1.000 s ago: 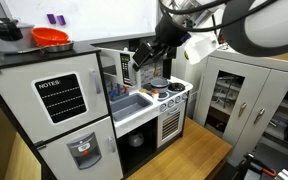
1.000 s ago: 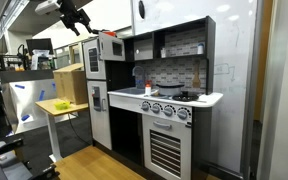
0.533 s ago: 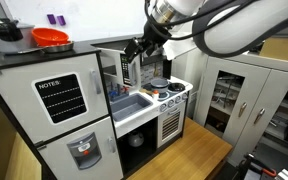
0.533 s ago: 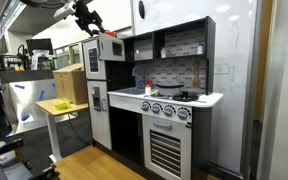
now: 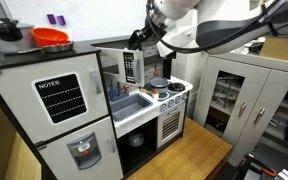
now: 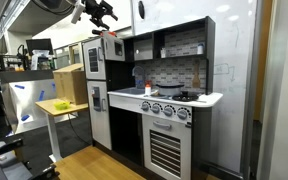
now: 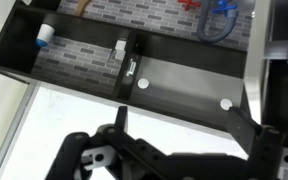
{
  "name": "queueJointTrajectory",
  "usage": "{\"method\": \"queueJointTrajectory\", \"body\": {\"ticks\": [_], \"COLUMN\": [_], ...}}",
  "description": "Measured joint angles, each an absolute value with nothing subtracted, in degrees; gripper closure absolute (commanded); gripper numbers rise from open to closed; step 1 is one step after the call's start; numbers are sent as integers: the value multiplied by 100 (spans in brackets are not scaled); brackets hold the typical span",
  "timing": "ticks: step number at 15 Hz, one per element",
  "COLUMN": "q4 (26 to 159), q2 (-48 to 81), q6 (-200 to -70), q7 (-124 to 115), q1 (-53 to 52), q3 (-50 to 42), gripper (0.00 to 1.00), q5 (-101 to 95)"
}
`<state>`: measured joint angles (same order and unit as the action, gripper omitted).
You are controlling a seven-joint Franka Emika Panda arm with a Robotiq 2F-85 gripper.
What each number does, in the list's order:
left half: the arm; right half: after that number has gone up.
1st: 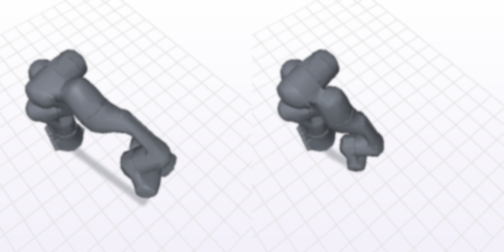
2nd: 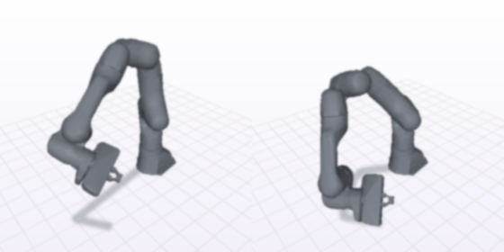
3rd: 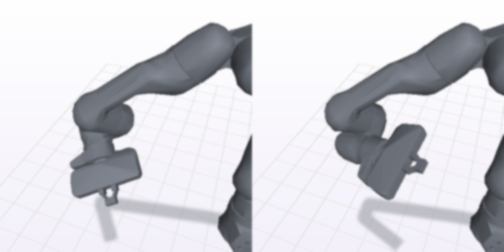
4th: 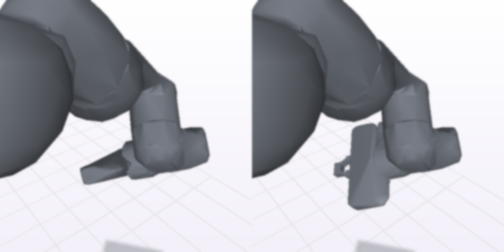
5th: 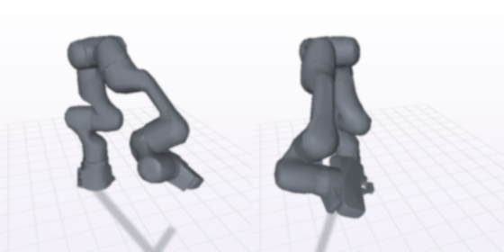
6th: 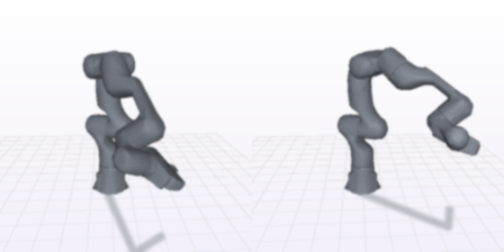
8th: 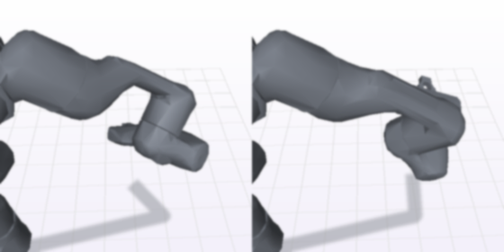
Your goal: Close the top cupboard door
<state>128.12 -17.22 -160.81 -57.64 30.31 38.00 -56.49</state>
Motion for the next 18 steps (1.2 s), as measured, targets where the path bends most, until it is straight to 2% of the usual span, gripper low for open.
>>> {"method": "queueJointTrajectory", "body": {"ticks": [4,12,18], "q4": [12756,12753,12661], "q2": [-1546,-1156,-1782], "q6": [-15747,-16440,-16383], "q7": [-6456,-5949,-6452], "q1": [3268,3117,3369], "q3": [4198,3930,3908], "gripper": [0,0,0], "q5": [-6122,-4962,-5544]}}
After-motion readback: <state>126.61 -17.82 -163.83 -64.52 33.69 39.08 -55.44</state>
